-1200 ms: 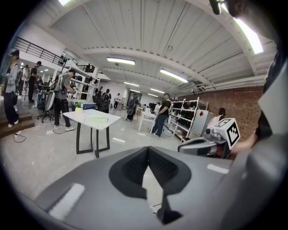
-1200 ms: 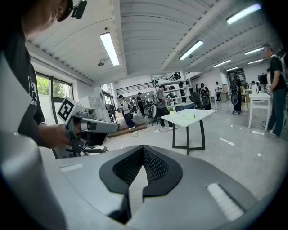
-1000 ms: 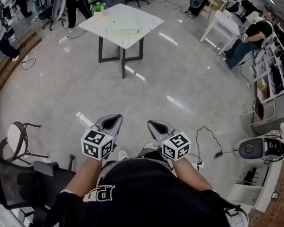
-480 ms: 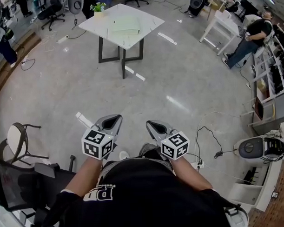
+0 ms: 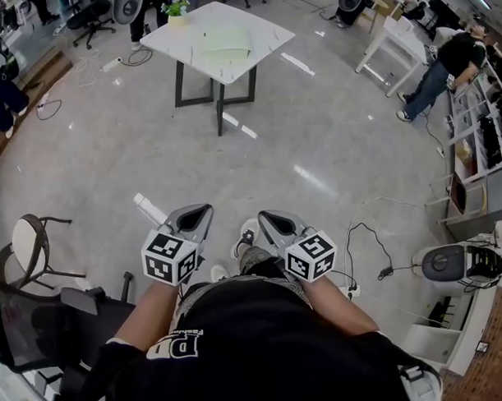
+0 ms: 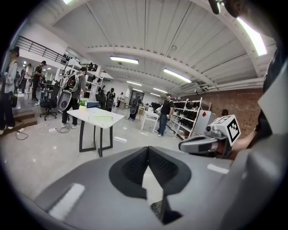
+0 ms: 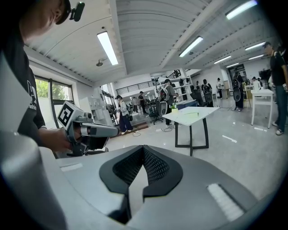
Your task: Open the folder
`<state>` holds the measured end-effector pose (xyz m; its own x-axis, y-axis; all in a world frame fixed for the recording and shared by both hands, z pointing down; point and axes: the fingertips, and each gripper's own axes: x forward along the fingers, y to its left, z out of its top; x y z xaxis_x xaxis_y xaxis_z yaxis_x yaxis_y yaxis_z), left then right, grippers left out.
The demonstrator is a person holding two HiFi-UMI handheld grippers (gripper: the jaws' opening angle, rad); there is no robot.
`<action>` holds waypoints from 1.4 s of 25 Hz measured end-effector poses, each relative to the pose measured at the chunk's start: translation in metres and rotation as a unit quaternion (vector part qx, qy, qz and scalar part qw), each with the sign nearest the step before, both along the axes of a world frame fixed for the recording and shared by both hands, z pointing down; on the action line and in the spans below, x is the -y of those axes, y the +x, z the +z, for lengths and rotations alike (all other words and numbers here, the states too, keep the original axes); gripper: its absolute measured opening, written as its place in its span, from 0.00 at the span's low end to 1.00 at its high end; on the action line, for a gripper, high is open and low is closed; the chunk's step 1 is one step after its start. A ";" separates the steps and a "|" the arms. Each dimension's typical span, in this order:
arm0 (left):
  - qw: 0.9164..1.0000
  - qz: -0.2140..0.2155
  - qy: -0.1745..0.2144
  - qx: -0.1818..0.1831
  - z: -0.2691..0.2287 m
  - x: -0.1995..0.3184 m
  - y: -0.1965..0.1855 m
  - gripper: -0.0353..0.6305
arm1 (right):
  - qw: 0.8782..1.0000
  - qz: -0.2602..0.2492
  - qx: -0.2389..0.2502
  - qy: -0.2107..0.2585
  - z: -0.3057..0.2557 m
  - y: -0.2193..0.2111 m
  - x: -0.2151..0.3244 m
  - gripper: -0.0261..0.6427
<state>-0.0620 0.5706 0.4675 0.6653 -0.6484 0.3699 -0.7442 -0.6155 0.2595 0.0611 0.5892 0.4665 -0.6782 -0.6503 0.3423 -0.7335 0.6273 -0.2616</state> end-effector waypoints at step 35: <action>0.999 -0.041 0.002 0.033 -0.006 0.258 0.052 0.14 | 0.997 -0.066 0.044 0.008 -0.009 0.025 0.286 0.04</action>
